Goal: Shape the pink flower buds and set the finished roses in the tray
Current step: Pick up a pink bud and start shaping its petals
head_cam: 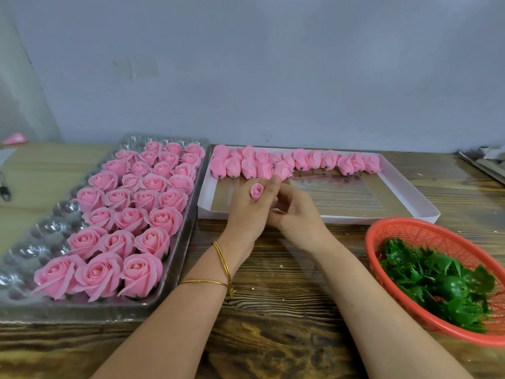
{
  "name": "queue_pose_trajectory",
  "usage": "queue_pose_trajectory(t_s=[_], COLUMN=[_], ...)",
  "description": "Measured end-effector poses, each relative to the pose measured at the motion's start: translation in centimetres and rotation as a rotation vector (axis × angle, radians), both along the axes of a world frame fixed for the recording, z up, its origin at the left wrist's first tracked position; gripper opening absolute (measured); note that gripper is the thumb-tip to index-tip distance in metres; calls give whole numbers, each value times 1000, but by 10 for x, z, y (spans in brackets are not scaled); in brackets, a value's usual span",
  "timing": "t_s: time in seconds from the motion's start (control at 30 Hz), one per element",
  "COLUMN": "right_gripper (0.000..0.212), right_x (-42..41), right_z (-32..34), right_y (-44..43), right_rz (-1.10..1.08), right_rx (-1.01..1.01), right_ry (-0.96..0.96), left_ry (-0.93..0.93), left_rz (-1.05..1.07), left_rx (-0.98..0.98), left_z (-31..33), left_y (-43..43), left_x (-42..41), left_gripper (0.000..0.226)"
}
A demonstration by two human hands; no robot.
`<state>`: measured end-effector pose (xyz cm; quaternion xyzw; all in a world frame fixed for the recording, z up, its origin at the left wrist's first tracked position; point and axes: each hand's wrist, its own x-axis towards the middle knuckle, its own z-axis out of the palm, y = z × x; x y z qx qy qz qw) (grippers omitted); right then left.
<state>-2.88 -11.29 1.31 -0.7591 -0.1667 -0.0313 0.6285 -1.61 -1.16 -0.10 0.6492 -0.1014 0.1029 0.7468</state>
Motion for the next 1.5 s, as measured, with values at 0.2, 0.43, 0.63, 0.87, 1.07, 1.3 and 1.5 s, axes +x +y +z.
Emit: queue_pose_trajectory(t_s=[0.2, 0.43, 0.63, 0.87, 1.07, 1.3, 1.5], right_gripper=[26, 33, 25, 19, 16, 17, 4], right_x=[-2, -1, -1, -1, -2, 0, 0], right_z=[1, 7, 9, 7, 8, 8, 7], right_y=[0, 0, -1, 1, 2, 1, 1], right_rz=[53, -88, -195, -214, -197, -198, -195], right_rx=[10, 118, 182, 103, 52, 47, 165], right_ry=[44, 80, 75, 62, 57, 35, 61], left_ry=[-40, -167, -176, -118, -134, -134, -144], left_rz=[14, 85, 95, 100, 122, 121, 150], left_rx=[43, 180, 323, 321, 371, 383, 348], left_z=[4, 2, -4, -7, -9, -9, -6], left_y=[2, 3, 1, -1, 0, -2, 0], left_x=[-3, 2, 4, 4, 3, 4, 2], left_gripper=[22, 38, 25, 30, 37, 36, 30])
